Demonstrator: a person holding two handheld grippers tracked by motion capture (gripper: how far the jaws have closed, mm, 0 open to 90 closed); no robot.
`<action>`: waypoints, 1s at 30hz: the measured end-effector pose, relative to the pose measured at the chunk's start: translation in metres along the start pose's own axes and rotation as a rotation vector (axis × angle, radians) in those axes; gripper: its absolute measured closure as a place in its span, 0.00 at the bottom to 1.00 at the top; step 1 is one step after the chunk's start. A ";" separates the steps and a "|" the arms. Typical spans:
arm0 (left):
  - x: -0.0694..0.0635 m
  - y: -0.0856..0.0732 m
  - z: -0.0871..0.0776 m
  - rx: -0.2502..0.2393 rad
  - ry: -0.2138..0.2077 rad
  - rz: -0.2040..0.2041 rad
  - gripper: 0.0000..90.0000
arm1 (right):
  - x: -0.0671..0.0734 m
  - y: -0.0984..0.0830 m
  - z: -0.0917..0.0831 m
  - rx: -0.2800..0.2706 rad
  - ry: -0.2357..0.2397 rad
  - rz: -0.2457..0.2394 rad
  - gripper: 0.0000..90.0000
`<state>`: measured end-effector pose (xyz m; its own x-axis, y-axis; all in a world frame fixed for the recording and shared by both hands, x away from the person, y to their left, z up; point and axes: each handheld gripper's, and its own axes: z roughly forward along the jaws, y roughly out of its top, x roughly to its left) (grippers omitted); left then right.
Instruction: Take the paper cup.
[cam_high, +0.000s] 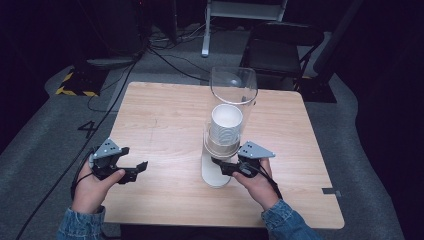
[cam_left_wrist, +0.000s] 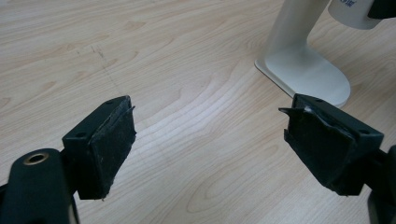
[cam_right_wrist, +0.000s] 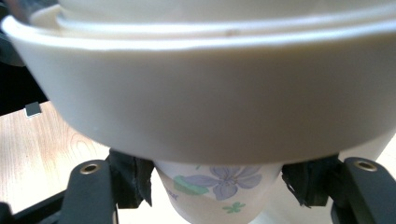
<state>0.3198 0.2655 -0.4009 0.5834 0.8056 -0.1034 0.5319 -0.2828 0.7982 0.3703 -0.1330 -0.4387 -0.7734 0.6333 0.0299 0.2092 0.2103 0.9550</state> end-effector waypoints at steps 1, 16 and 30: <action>0.000 0.000 0.000 0.000 0.000 0.000 0.18 | 0.000 0.000 0.000 -0.002 0.003 0.001 0.38; 0.001 -0.001 0.001 0.005 -0.002 0.000 0.18 | 0.003 -0.002 -0.002 0.012 0.001 0.026 0.39; 0.001 -0.001 0.001 0.003 -0.002 -0.001 0.18 | -0.001 -0.014 0.008 0.041 -0.007 -0.021 0.38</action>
<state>0.3206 0.2657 -0.4022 0.5838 0.8050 -0.1056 0.5345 -0.2832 0.7963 0.3728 -0.1307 -0.4544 -0.7737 0.6335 0.0077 0.2172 0.2539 0.9425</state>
